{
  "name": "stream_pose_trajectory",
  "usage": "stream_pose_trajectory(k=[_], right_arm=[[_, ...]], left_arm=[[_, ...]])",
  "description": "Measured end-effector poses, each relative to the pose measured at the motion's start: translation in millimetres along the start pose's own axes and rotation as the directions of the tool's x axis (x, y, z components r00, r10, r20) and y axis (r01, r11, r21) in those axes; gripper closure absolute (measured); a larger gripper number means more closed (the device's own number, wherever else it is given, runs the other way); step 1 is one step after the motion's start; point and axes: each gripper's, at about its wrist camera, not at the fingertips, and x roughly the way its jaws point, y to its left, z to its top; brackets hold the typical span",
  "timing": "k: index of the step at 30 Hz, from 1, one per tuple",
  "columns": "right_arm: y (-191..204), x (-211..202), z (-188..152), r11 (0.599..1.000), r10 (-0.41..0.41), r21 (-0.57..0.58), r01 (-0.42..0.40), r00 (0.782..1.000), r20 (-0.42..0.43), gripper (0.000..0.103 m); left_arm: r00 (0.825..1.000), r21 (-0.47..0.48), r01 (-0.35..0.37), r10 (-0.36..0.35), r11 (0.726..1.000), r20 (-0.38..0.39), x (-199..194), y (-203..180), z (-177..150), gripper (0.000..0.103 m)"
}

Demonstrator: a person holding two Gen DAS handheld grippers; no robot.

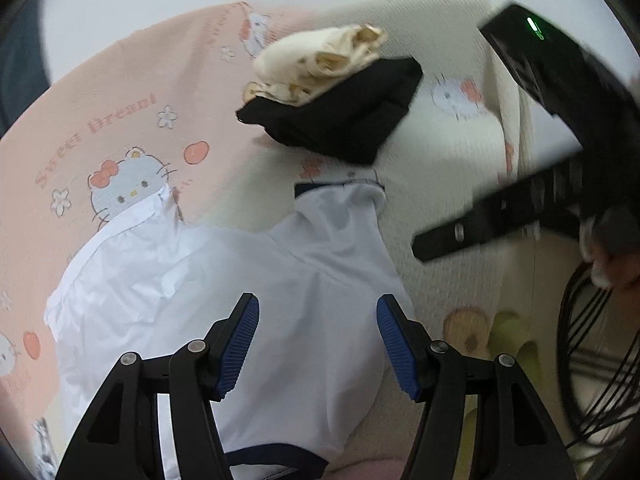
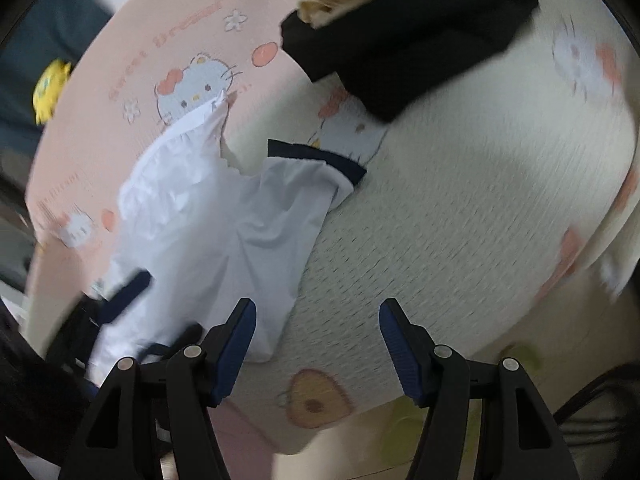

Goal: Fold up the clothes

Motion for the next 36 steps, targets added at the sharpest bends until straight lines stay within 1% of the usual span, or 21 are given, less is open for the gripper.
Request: stream_pose_trajectory(k=[2,4,7,9,13,15,17,20,23,25,26,27,28,29,30,31,33,36], right_arm=[[-8,6,-2,0.991,0.112,0.073,-0.109,0.993,-0.038,0.039],[-15,12,-6,0.973,0.186,0.146,-0.176,0.981,-0.055,0.039],[-24,19,-14,0.949,0.233,0.229,-0.216,0.971,-0.052,0.039],[-26,20,-16,0.936,0.258,0.256,-0.24,0.965,-0.04,0.039],[-26,24,-19,0.915,0.302,0.29,-0.279,0.953,-0.037,0.039],[-24,28,-20,0.904,0.33,0.299,-0.304,0.943,-0.04,0.039],[-22,34,-21,0.895,0.353,0.308,-0.323,0.934,-0.047,0.039],[-22,38,-22,0.881,0.377,0.315,-0.352,0.926,-0.021,0.04],[-26,42,-22,0.852,0.415,0.342,-0.395,0.91,0.017,0.04],[-30,47,-21,0.822,0.447,0.378,-0.425,0.894,0.035,0.04],[-32,50,-20,0.813,0.453,0.394,-0.429,0.891,0.036,0.042],[-33,52,-18,0.809,0.452,0.407,-0.424,0.892,0.031,0.054],[-34,54,-16,0.804,0.451,0.421,-0.42,0.892,0.027,0.062],[-35,57,-15,0.804,0.449,0.428,-0.413,0.893,0.017,0.073],[-35,60,-14,0.804,0.451,0.431,-0.41,0.892,0.007,0.08],[-35,62,-13,0.797,0.464,0.434,-0.421,0.886,0.008,0.081],[-33,59,-11,0.766,0.512,0.434,-0.474,0.858,0.035,0.081],[-27,55,-7,0.744,0.555,0.416,-0.522,0.83,0.049,0.081]], left_arm=[[0.999,0.068,-0.042,0.043,0.997,-0.009,2,-6,-6,0.045],[0.997,0.138,-0.078,0.08,0.987,-0.013,3,-12,-13,0.045],[0.995,0.225,-0.088,0.096,0.97,-0.025,4,-19,-24,0.045],[0.995,0.266,-0.08,0.092,0.961,-0.031,4,-25,-30,0.045],[0.994,0.329,-0.096,0.11,0.939,-0.024,2,-36,-37,0.045],[0.993,0.347,-0.109,0.119,0.932,-0.008,-1,-39,-36,0.045],[0.994,0.351,-0.107,0.113,0.93,0.004,-4,-40,-34,0.045],[0.996,0.351,-0.091,0.091,0.932,0.016,-4,-43,-29,0.045],[0.996,0.353,-0.08,0.084,0.932,0.005,3,-48,-27,0.045],[0.998,0.348,-0.054,0.061,0.936,-0.01,7,-50,-26,0.045],[0.998,0.346,-0.048,0.056,0.937,-0.014,9,-50,-26,0.045],[0.998,0.345,-0.045,0.054,0.937,-0.016,10,-51,-26,0.044],[0.998,0.348,-0.049,0.056,0.936,-0.009,11,-52,-27,0.044],[0.998,0.35,-0.052,0.056,0.935,-0.001,11,-53,-26,0.044],[0.998,0.352,-0.052,0.056,0.934,0.001,12,-54,-25,0.044],[0.999,0.354,-0.052,0.055,0.934,0.003,12,-54,-24,0.044],[0.999,0.359,-0.052,0.053,0.932,0.007,13,-55,-22,0.044],[0.998,0.356,-0.068,0.068,0.932,0.012,16,-57,-18,0.045]])
